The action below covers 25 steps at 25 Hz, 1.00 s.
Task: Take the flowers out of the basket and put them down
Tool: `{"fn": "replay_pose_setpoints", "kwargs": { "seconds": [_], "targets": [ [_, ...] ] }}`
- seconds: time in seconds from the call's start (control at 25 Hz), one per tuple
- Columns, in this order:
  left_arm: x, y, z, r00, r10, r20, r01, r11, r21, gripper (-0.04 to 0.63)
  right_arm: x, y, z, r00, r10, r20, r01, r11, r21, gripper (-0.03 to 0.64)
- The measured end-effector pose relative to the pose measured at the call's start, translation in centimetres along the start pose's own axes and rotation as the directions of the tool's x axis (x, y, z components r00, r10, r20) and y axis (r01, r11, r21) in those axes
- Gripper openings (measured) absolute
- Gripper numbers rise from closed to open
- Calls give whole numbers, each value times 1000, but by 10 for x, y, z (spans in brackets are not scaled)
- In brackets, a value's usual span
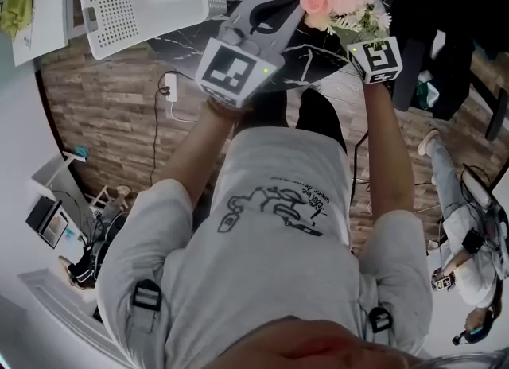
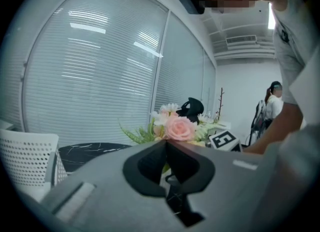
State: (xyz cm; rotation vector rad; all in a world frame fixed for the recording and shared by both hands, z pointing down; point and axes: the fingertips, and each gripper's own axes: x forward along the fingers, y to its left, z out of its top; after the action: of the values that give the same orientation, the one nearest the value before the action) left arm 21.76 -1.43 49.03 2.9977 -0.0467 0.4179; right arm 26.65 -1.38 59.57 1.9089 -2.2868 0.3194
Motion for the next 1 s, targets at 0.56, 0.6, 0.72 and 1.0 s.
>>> {"fn": "replay_pose_setpoints", "kwargs": {
  "seconds": [0.56,0.6,0.72,1.0],
  "targets": [
    [-44,-34,21,998,69,-15,-70,996,-60,3,-97,29,40,997,-45,-64,53,991,120,310],
    [-45,-38,23,998,69,-11,-69,996,-61,3,-103,31,49,998,-43,-51,49,991,124,305],
    [-48,-51,35,998,67,9,-67,996,-63,3,-115,42,80,999,-22,-24,24,994,103,279],
    [-65,-86,76,996,39,81,-35,998,-46,3,-148,83,155,998,45,43,-48,997,62,173]
  ]
}}
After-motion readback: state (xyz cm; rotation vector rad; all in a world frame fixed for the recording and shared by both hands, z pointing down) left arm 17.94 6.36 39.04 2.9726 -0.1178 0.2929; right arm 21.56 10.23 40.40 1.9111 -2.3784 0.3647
